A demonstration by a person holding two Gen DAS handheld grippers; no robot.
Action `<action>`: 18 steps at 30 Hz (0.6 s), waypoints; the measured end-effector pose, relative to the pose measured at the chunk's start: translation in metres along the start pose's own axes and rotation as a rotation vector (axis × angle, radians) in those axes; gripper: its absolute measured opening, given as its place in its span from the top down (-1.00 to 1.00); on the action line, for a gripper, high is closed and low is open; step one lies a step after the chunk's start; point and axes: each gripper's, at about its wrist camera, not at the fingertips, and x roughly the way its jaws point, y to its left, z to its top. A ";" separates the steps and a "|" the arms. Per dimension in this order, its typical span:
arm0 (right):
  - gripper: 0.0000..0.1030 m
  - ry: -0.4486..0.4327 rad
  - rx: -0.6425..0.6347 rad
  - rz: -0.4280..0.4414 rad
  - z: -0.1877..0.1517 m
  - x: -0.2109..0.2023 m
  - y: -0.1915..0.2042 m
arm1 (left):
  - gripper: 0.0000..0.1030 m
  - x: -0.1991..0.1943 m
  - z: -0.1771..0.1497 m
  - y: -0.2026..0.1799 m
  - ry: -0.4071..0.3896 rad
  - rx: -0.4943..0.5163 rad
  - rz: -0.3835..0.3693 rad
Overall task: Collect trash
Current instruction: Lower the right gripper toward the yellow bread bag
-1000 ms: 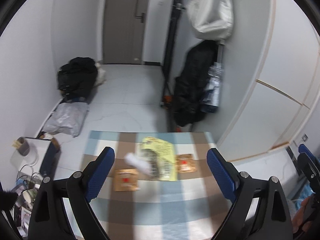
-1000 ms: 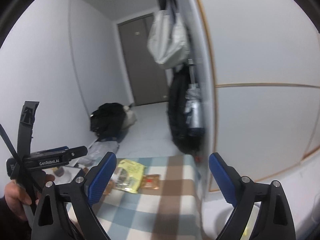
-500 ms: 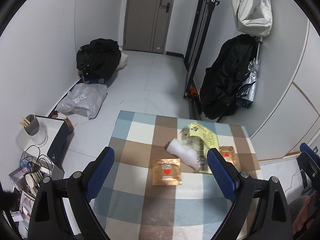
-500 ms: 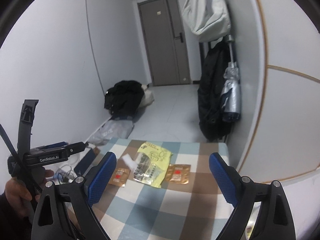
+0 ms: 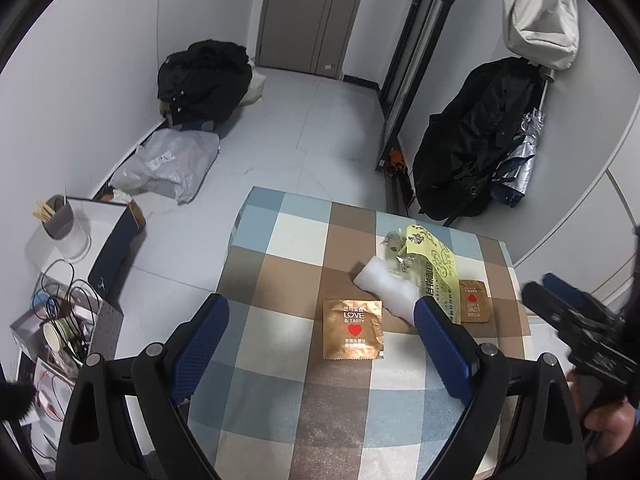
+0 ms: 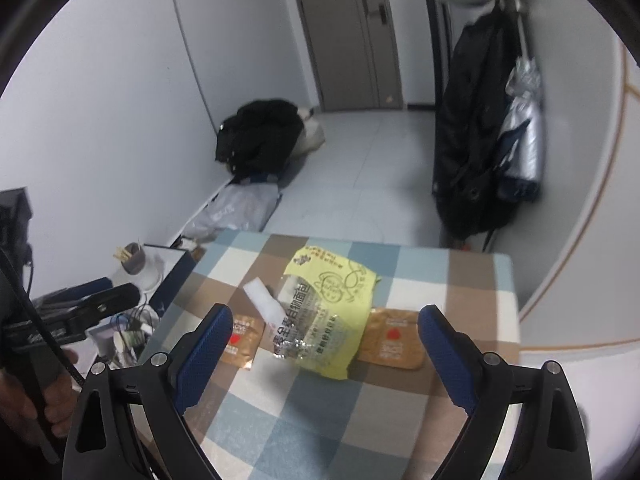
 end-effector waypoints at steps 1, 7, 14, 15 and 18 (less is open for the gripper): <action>-0.83 0.024 0.012 0.012 0.003 0.010 -0.002 | -0.78 0.002 0.001 0.001 0.006 -0.004 0.004; -0.83 0.142 0.050 0.056 0.012 0.064 -0.011 | -0.78 0.011 0.004 0.007 0.036 -0.024 0.027; -0.83 0.227 0.087 0.065 0.014 0.117 -0.020 | -0.78 0.024 0.006 0.010 0.078 -0.028 0.041; -0.83 0.237 0.086 0.066 0.013 0.122 -0.020 | -0.78 0.026 0.007 0.010 0.078 -0.018 0.052; -0.83 0.249 0.085 0.072 0.011 0.133 -0.019 | -0.78 0.030 0.010 0.014 0.082 -0.019 0.066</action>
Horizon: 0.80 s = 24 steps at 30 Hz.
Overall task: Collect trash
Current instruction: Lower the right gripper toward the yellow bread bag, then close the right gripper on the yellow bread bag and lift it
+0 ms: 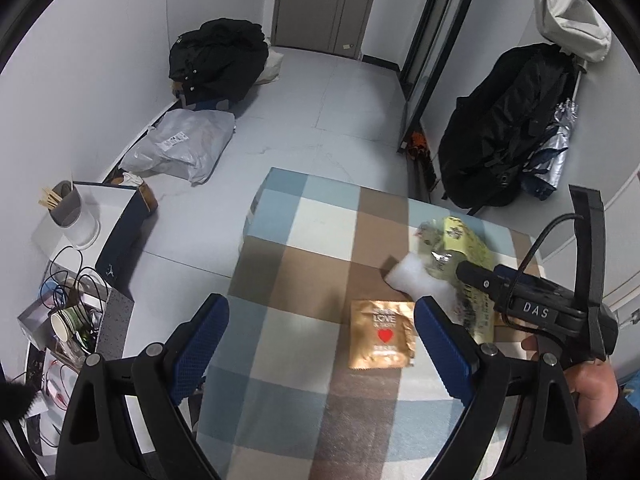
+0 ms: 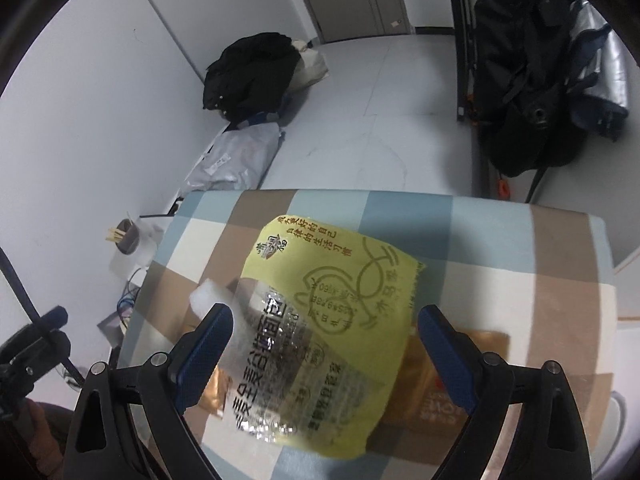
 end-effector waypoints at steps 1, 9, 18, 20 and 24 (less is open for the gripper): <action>-0.83 0.005 0.001 0.000 0.000 0.003 0.000 | -0.78 0.002 0.000 0.003 0.008 -0.009 0.000; -0.83 0.023 0.002 -0.010 0.000 0.014 -0.002 | -0.78 0.010 0.000 0.007 0.036 -0.015 0.020; -0.20 0.013 -0.031 -0.037 -0.004 0.015 0.003 | -0.78 0.013 -0.001 0.000 0.035 0.024 0.050; -0.12 0.013 -0.018 -0.030 -0.004 0.014 0.001 | -0.78 0.013 -0.001 0.001 0.034 0.023 0.053; 0.03 0.006 0.016 -0.014 -0.003 0.011 -0.006 | -0.78 0.013 -0.001 0.000 0.035 0.024 0.055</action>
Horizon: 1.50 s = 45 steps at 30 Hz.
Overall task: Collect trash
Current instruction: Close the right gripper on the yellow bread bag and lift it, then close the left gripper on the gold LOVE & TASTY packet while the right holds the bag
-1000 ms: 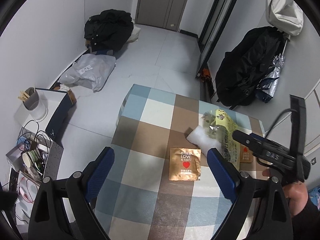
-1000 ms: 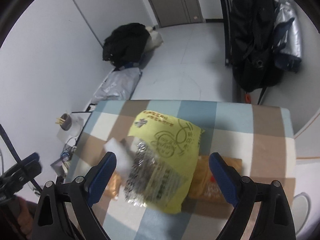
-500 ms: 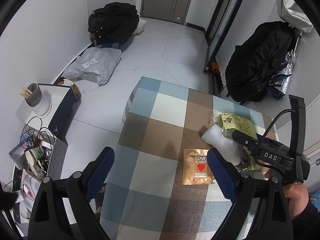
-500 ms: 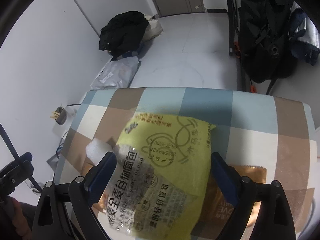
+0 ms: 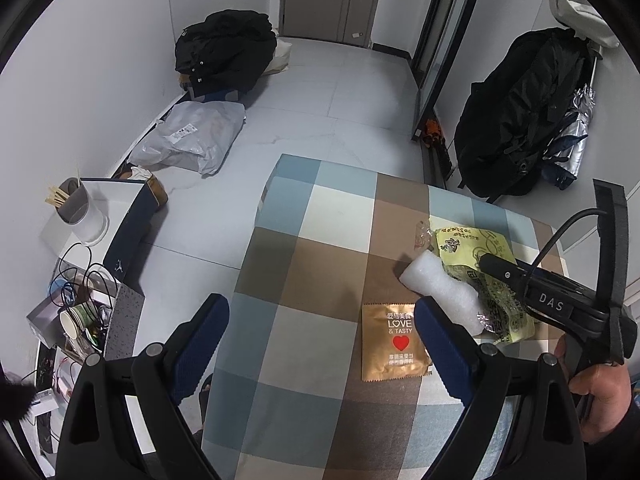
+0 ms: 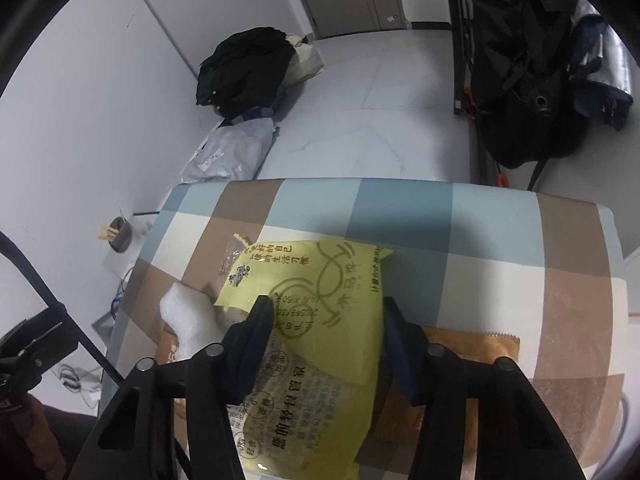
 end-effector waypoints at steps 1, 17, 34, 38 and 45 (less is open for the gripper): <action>0.05 -0.003 0.000 0.001 0.000 -0.001 0.000 | -0.78 0.000 0.000 0.000 -0.001 0.004 0.004; 0.88 -0.092 -0.069 0.089 0.000 -0.037 0.012 | -0.78 0.008 -0.003 -0.005 0.020 0.007 0.036; 0.93 -0.199 0.032 0.155 0.002 -0.084 -0.024 | -0.78 0.042 -0.026 -0.031 0.197 0.094 -0.040; 0.93 -0.217 0.037 0.156 0.001 -0.093 -0.029 | -0.78 0.049 -0.029 -0.037 0.230 0.109 -0.023; 0.93 -0.242 0.035 0.166 0.001 -0.108 -0.034 | -0.78 0.053 -0.031 -0.046 0.229 0.157 0.016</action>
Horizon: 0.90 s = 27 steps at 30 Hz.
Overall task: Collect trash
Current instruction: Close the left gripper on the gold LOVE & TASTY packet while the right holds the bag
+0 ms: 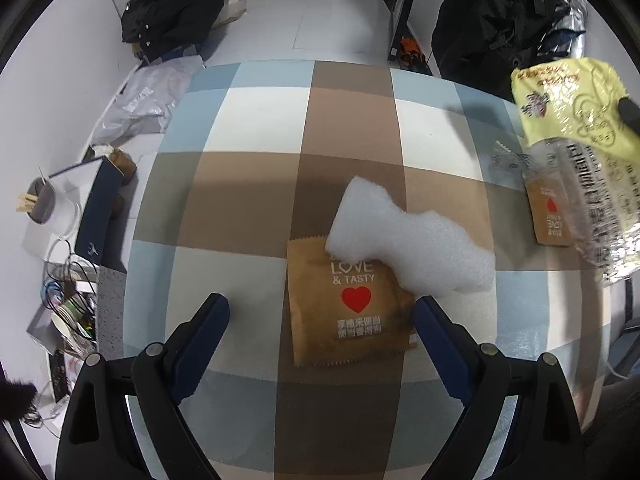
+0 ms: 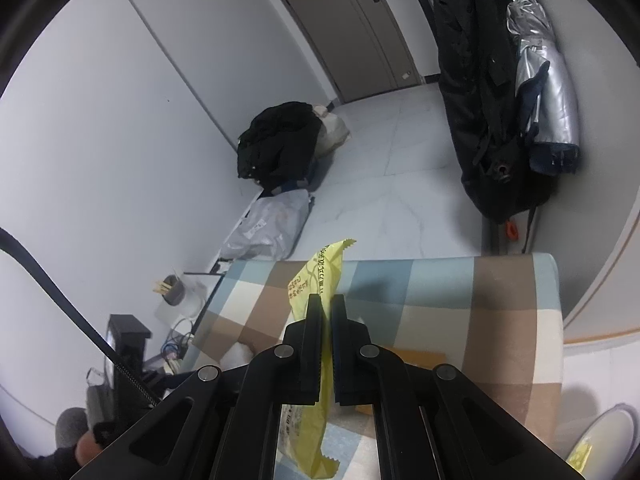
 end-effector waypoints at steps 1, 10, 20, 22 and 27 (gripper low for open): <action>0.93 -0.003 -0.002 0.000 0.000 -0.002 0.000 | -0.78 0.000 0.000 -0.002 0.000 0.007 0.009; 0.93 -0.009 0.007 0.004 0.000 -0.012 -0.005 | -0.77 0.002 0.000 -0.010 -0.005 0.060 0.020; 0.93 -0.003 0.009 0.010 0.000 -0.013 -0.005 | -0.19 -0.004 -0.005 -0.013 -0.021 0.111 -0.004; 0.93 -0.003 0.009 0.015 0.000 -0.013 -0.005 | -0.07 -0.005 -0.006 -0.012 -0.020 0.105 -0.006; 0.93 -0.012 -0.013 0.017 -0.001 -0.014 0.000 | 0.04 -0.007 -0.011 -0.011 -0.027 0.099 -0.003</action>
